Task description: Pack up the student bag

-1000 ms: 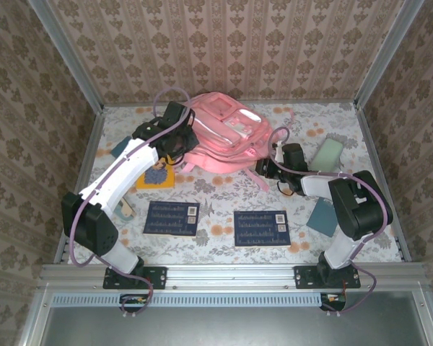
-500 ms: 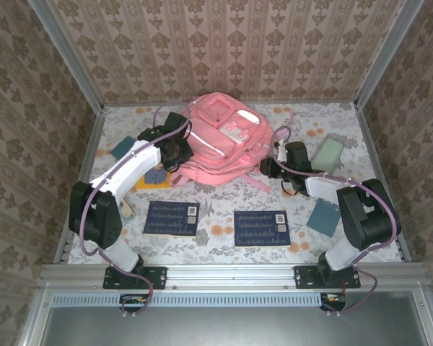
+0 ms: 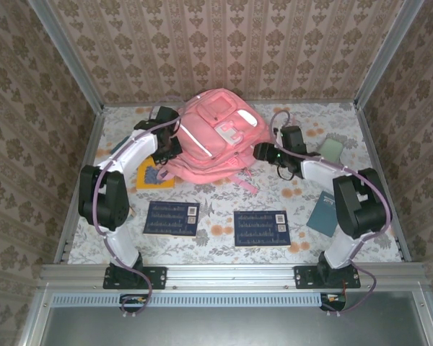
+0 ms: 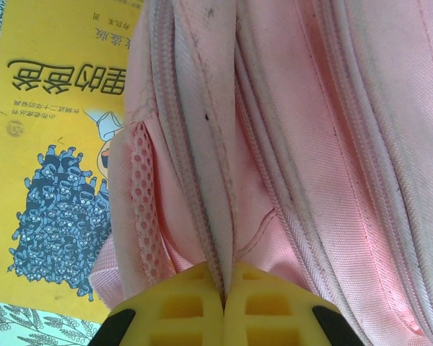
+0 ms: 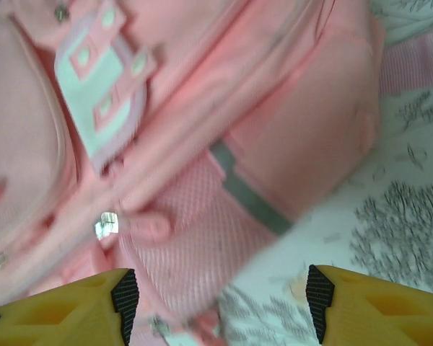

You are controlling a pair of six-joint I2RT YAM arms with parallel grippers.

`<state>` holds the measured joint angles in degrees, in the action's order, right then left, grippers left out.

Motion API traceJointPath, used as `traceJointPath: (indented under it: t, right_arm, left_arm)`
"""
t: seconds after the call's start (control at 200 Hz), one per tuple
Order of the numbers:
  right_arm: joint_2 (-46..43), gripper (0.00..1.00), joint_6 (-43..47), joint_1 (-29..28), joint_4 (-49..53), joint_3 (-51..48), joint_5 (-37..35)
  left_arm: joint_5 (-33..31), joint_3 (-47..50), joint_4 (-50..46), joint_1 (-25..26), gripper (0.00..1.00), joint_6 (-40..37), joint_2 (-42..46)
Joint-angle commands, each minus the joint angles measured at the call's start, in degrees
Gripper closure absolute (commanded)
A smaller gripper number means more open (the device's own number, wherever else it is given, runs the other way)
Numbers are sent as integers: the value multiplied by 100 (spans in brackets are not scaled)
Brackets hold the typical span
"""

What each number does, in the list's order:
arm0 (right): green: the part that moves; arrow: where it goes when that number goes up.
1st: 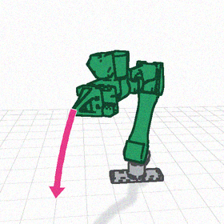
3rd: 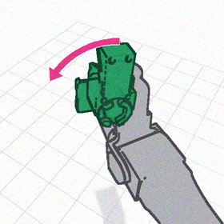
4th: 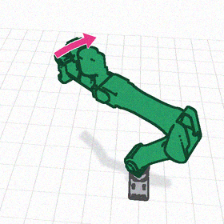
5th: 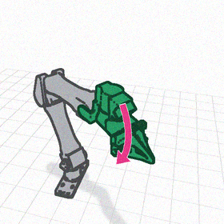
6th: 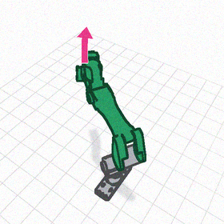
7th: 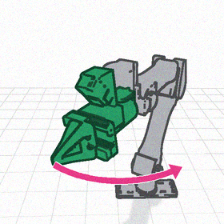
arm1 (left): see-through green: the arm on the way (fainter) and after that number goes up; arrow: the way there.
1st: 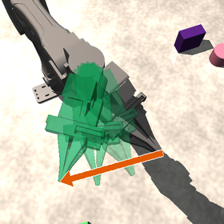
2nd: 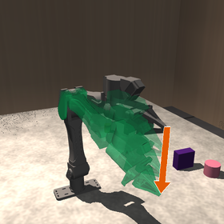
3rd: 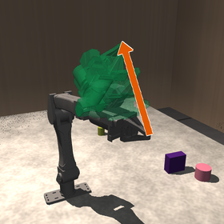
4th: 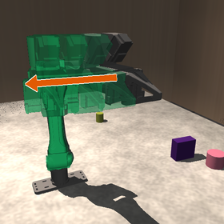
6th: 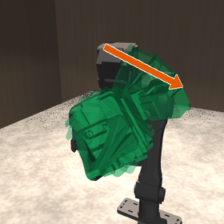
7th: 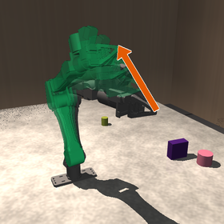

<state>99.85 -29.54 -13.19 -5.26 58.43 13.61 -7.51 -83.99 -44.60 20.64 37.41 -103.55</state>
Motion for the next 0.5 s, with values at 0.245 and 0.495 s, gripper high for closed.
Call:
traceJointPath:
  t: [0.245,0.495]
  right_arm:
    - [1578,37,-1342,129,1439,1597,-270]
    - [1329,95,-1377,163,989,1191,135]
  left_arm:
    - [-66,83,107,89,100,-161,317]
    - [-189,-224,69,24,100,-447,99]
